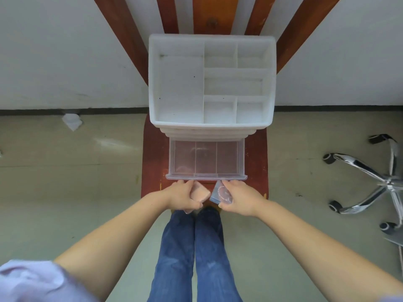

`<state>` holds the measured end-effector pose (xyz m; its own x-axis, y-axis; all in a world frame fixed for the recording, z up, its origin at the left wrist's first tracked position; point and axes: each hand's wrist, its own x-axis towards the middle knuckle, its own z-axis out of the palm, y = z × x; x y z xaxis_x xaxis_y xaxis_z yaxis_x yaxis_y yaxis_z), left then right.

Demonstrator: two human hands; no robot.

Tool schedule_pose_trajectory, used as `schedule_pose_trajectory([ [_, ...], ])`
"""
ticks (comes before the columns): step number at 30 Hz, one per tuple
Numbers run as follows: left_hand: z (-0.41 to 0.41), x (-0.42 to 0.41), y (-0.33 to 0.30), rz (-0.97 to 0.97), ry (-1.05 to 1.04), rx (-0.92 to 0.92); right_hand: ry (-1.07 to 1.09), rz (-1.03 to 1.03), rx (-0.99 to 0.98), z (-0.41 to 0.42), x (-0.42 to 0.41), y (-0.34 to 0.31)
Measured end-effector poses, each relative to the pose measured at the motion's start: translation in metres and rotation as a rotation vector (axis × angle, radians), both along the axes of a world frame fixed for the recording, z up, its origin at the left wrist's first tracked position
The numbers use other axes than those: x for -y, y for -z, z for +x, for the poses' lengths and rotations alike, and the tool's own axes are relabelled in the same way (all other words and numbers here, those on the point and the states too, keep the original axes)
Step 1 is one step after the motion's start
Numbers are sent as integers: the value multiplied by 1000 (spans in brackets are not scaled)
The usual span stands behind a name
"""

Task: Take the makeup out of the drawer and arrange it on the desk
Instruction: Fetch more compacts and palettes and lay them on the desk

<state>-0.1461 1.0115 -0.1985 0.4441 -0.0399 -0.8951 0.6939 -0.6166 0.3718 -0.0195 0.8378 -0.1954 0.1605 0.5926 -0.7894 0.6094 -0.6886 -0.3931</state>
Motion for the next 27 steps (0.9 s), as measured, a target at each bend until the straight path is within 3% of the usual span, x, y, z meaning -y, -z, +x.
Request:
schedule_pose_trajectory([
  [4, 6, 3, 2, 39, -71, 22, -105, 17, 87, 1, -5, 3],
  [8, 28, -14, 3, 110, -117, 78, 0, 77, 220, 24, -31, 7],
  [15, 58, -47, -1, 177, -74, 115, 102, 68, 235, 53, -66, 7],
  [20, 21, -47, -33, 220, -33, 145, 51, 22, 227, 30, -61, -30],
  [27, -70, -39, -115, 397, -360, 320, -113, 147, 264, -16, -80, -110],
])
